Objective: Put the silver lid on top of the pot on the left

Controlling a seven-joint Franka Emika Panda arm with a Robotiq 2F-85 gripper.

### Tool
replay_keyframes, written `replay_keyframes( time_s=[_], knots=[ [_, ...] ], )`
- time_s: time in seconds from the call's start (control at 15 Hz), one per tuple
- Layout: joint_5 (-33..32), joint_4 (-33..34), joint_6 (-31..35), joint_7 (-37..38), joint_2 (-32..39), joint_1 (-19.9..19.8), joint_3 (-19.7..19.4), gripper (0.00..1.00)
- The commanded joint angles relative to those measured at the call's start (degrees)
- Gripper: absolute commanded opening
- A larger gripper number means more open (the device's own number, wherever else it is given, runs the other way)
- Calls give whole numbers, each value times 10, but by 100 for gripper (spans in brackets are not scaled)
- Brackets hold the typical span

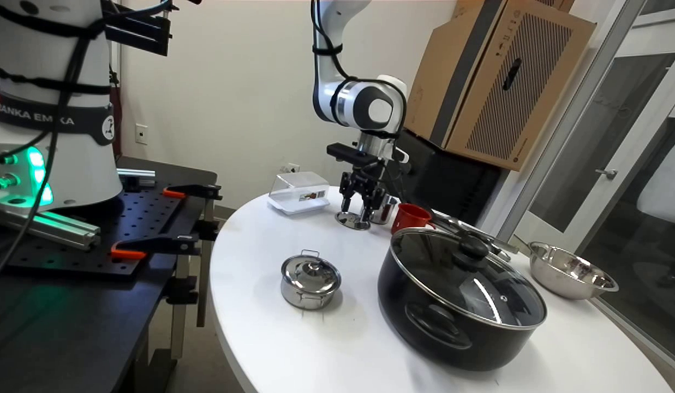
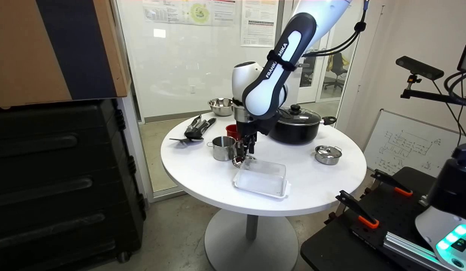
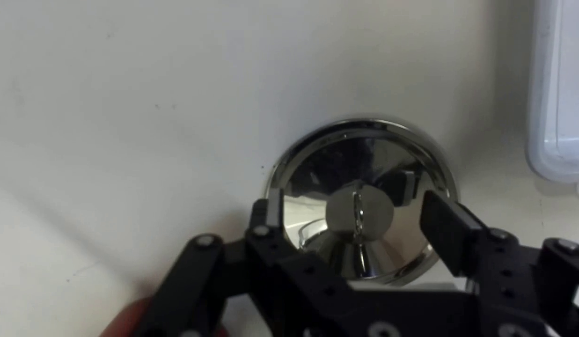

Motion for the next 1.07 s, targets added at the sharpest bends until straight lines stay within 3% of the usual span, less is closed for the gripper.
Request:
replay_keyframes(
  time_s=[0.0, 0.4, 1.0],
  knots=[
    [8, 11, -12, 7, 3, 8, -3, 44],
    [9, 15, -18, 9, 4, 10, -4, 1],
    [1, -1, -24, -2, -19, 11, -2, 0]
  ],
)
